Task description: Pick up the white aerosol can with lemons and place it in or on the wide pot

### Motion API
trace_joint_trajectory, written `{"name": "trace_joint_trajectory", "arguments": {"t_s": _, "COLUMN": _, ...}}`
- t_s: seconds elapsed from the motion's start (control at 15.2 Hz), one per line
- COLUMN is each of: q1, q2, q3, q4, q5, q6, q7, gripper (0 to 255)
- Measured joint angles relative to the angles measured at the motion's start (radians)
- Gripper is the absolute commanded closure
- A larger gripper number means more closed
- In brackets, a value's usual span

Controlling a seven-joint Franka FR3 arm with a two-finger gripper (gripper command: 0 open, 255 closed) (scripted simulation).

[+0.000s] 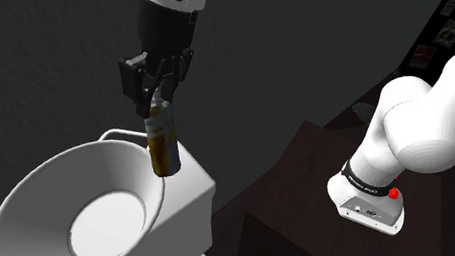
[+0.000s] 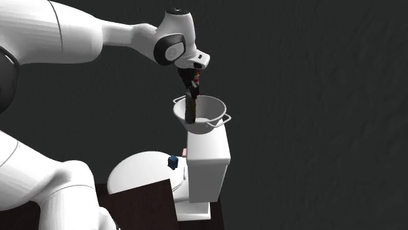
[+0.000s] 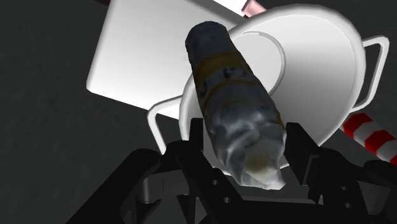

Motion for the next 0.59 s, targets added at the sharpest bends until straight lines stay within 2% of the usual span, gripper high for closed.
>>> {"name": "trace_joint_trajectory", "arguments": {"t_s": 0.59, "q1": -0.008, "q2": 0.007, "q3": -0.009, "q4": 0.126, "q5": -0.018, "q6": -0.118, "q7": 0.021, "gripper": 255}}
